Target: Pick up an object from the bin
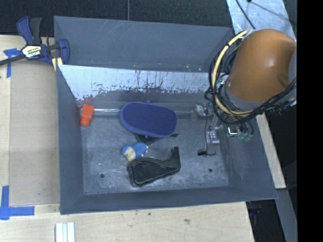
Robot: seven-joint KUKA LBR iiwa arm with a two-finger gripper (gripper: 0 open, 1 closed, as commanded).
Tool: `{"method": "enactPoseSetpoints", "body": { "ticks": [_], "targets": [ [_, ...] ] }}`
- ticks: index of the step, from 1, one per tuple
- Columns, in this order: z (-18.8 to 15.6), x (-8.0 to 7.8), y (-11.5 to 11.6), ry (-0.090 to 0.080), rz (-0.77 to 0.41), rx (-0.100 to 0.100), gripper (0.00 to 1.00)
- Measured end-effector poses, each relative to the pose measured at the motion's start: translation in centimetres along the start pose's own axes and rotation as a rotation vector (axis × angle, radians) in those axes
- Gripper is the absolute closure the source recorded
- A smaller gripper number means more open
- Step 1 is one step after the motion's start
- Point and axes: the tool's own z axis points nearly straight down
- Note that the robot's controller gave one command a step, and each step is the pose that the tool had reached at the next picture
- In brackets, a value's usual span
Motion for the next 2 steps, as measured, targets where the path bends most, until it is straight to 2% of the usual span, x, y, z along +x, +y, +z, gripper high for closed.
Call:
{"method": "enactPoseSetpoints", "body": {
  "ticks": [1,2],
  "targets": [
    [8.0,3.7,5.3,0.001,-0.16,-0.001,0.0],
    [16.5,3.7,5.6,-0.001,-0.189,0.0,0.0]
  ]
}}
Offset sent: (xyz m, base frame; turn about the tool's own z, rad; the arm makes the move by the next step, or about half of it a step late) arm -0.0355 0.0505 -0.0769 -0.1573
